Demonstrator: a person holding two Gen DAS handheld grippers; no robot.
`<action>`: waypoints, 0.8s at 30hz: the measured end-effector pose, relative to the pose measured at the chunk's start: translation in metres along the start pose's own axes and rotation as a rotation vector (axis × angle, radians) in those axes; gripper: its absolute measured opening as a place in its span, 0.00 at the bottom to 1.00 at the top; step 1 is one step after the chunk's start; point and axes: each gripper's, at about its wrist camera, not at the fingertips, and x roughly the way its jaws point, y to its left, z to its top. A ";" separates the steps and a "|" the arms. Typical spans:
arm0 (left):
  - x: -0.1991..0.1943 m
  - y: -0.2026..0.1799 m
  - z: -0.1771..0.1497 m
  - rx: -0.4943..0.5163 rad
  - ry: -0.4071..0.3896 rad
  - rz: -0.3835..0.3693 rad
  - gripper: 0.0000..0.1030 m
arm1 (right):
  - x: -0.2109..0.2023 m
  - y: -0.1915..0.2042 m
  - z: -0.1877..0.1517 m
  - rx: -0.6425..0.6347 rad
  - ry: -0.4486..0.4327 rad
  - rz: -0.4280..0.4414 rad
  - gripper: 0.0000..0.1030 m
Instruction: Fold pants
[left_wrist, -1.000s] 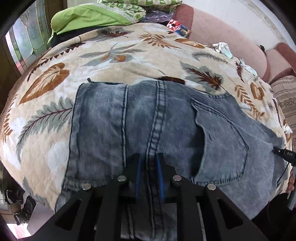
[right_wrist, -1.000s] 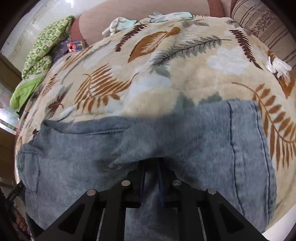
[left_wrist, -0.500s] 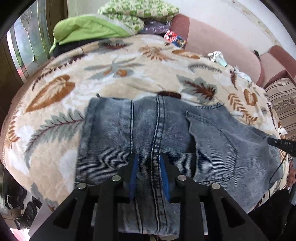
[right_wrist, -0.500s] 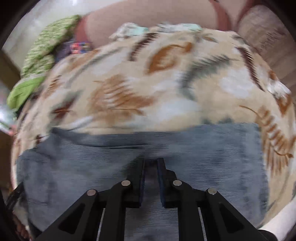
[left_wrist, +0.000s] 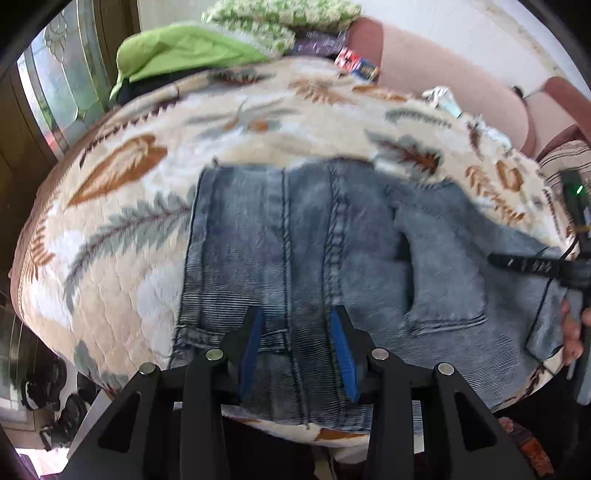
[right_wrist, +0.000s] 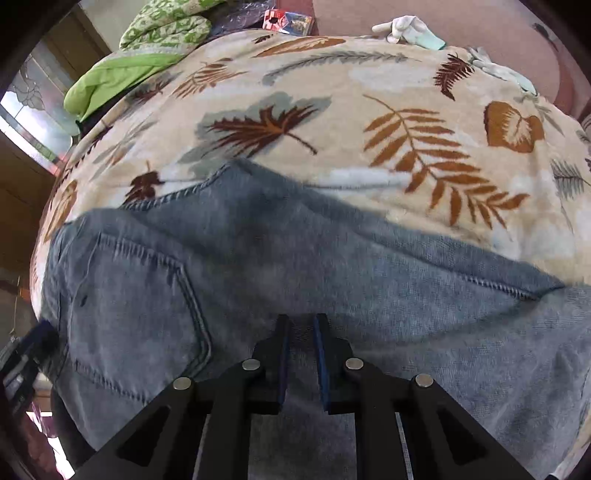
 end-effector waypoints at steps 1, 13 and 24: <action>0.004 0.001 -0.002 -0.007 0.007 0.000 0.40 | 0.003 0.000 0.004 0.000 0.003 -0.002 0.15; -0.010 0.013 -0.005 -0.030 -0.019 -0.011 0.43 | -0.001 0.030 0.043 0.000 -0.044 0.028 0.17; -0.009 0.025 -0.007 -0.073 -0.001 0.022 0.44 | 0.022 0.125 0.041 -0.202 0.007 0.114 0.17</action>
